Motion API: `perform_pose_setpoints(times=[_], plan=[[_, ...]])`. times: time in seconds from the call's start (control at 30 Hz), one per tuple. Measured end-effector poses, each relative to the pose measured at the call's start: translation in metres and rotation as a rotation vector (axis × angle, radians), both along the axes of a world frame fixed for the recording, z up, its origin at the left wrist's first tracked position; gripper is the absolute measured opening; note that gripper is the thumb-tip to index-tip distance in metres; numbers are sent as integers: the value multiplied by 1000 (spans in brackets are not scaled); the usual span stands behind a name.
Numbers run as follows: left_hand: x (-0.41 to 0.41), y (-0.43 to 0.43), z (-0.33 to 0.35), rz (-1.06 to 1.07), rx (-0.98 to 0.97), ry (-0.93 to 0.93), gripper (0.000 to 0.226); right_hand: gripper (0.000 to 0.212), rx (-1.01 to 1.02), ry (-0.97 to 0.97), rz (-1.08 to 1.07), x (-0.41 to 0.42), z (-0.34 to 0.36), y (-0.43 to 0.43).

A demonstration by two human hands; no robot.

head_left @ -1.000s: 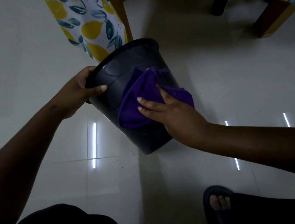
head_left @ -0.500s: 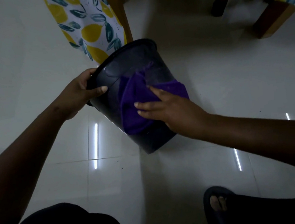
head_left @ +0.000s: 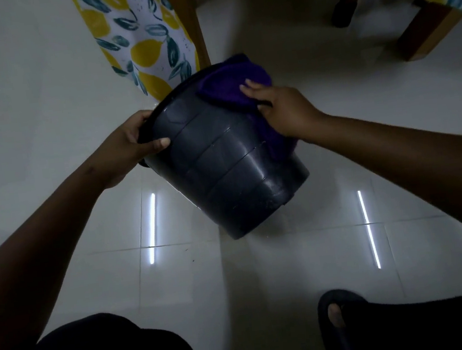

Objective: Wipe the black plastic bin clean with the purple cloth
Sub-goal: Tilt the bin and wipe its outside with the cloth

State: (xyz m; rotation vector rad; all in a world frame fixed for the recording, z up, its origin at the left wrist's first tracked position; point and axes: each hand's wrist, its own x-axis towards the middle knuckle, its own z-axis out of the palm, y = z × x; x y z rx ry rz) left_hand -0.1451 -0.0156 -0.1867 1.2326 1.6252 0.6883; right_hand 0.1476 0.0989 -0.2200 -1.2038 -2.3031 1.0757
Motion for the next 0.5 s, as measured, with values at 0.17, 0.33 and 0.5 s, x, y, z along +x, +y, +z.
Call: perform_pose_setpoints(times=[0.17,0.33,0.5], plan=[[-4,-1,4,-99,-79,61,53,51,-14,-108,-59,30,-21,-33],[17,13,4,-46,3,122,19,53,160,-57,-13,18,-2,-85],[10,15,3,-58,10,83,38,53,421,-171,367,-19,14,-121]])
